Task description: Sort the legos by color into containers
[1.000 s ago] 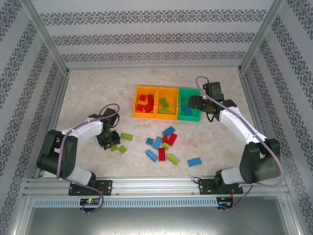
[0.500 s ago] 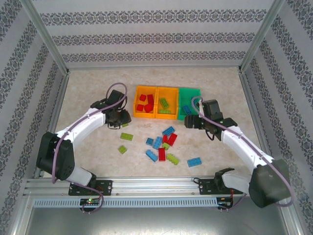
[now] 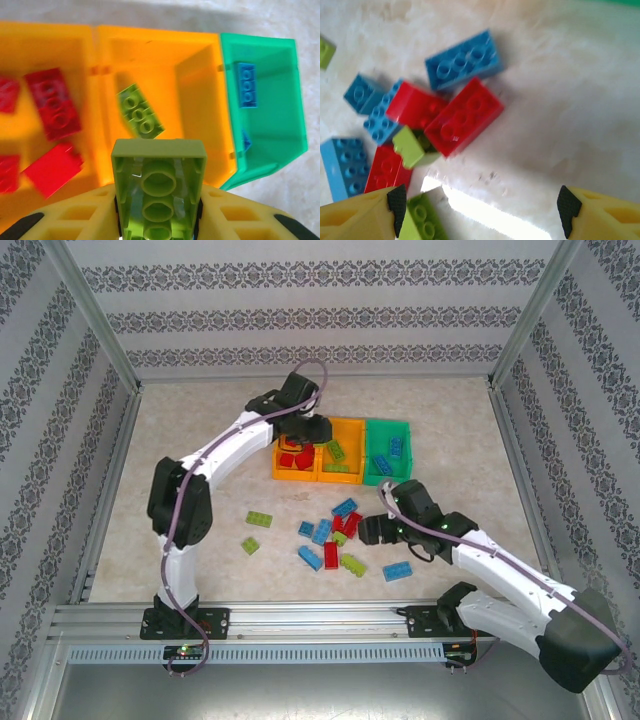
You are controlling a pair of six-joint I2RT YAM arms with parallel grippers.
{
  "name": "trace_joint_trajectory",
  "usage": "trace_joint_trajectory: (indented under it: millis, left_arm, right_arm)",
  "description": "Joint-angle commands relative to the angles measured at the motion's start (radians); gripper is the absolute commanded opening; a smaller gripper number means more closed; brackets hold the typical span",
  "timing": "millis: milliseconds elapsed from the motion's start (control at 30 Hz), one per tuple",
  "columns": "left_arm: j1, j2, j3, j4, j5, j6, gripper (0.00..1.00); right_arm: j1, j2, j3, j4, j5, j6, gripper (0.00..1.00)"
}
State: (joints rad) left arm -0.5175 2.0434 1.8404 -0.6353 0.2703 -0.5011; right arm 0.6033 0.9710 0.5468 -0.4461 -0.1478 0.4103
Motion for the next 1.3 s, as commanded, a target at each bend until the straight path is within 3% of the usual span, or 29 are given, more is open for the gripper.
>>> trace_joint_trajectory:
  millis: [0,167,400,533,600,733,833,967,1100,1267]
  left_arm:
    - [-0.014,0.094,0.115,-0.041,0.082,0.067,0.41]
    - [-0.016,0.212,0.247,-0.107,0.095,0.060,0.43]
    - [-0.019,0.232,0.250,-0.095,0.080,0.033,0.51]
    - [-0.029,0.185,0.212,-0.063,0.064,0.020,0.56]
    - [-0.031,0.141,0.171,-0.040,0.053,0.010,0.65]
    - [-0.030,0.047,0.079,-0.012,0.018,0.007,0.72]
    - [-0.030,-0.036,-0.013,0.025,-0.006,0.005,0.80]
    - [-0.026,-0.162,-0.166,0.091,-0.053,-0.002,0.98]
    - [-0.012,-0.273,-0.305,0.131,-0.085,-0.010,0.99]
    - [-0.003,-0.358,-0.411,0.079,-0.141,-0.020,1.00]
  right_arm:
    - [0.057,-0.013,-0.022,-0.031,-0.002,0.061,0.81]
    - [0.147,-0.012,-0.033,-0.062,0.019,0.072,0.81]
    - [0.253,0.055,-0.028,-0.042,0.018,0.066,0.82]
    - [0.291,0.147,0.007,-0.033,0.033,0.054,0.82]
    - [0.317,0.209,0.034,-0.035,0.043,0.046,0.81]
    - [0.357,0.314,0.076,-0.040,0.078,0.044,0.77]
    - [0.380,0.377,0.105,-0.051,0.110,0.042,0.68]
    - [0.402,0.369,0.114,-0.060,0.152,0.041,0.46]
    - [0.399,0.258,0.084,-0.067,0.188,0.050,0.28]
    - [0.330,0.093,0.061,-0.066,0.192,0.039,0.25]
